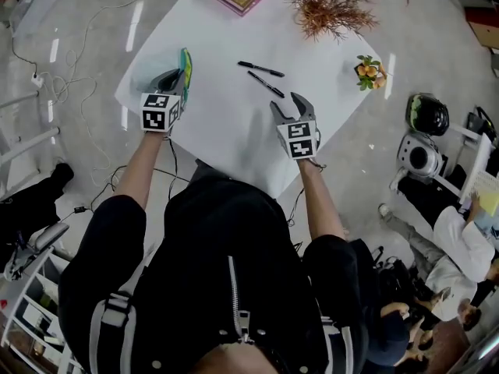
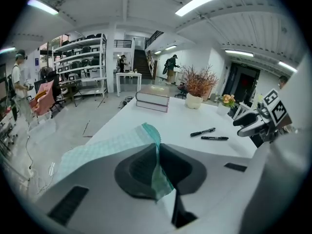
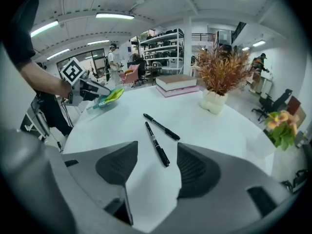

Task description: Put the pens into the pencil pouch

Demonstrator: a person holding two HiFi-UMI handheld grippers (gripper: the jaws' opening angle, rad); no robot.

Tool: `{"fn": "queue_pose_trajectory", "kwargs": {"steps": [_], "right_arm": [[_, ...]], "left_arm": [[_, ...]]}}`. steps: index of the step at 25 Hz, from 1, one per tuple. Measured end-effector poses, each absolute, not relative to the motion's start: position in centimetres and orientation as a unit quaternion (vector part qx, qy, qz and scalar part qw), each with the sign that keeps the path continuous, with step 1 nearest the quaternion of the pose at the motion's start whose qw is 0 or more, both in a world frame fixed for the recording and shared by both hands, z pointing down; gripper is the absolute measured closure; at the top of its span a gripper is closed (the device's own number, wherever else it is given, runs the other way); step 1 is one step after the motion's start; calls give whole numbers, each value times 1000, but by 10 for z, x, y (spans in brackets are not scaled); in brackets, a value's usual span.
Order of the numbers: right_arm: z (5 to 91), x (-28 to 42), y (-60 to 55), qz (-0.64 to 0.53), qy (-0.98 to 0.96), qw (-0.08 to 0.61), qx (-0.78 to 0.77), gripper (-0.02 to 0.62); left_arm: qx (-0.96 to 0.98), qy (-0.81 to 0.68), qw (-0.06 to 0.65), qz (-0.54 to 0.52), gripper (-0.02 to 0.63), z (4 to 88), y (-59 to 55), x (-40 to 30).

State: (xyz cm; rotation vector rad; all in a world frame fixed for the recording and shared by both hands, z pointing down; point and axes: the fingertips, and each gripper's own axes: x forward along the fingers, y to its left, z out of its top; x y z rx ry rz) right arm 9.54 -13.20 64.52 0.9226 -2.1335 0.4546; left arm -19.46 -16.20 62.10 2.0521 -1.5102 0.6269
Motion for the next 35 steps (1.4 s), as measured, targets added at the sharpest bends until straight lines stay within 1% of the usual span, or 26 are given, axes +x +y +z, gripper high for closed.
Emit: {"fn": "queue_pose_trajectory", "kwargs": {"steps": [4,12,14,15,17,18,23,35], "right_arm": [[667,92,-137,183,-829,402,343,344],[703,96,-138,195,-803,464,320,401],[708,98,-139,196,-796,475,319,442],[710,99,-139,195,-794,478,320,448],[712,100,-138,192,-792,483,321,487],[712,100,-137,189,-791,485,321,525],[710,97,-133,171,-799,486,311,541],[678,75,-129,124,-832,467,272,541]], "left_arm": [[771,-541,244,232,563,611,-163,-188],[786,-517,236,241,563,605,-163,-185],[788,-514,235,242,563,605,-162,-185],[789,-513,236,242,563,606,-161,-185],[791,-510,236,242,563,606,-161,-185],[792,-508,236,242,563,606,-160,-185],[796,-504,236,240,563,606,-161,-186],[800,-497,235,240,563,606,-162,-183]]}}
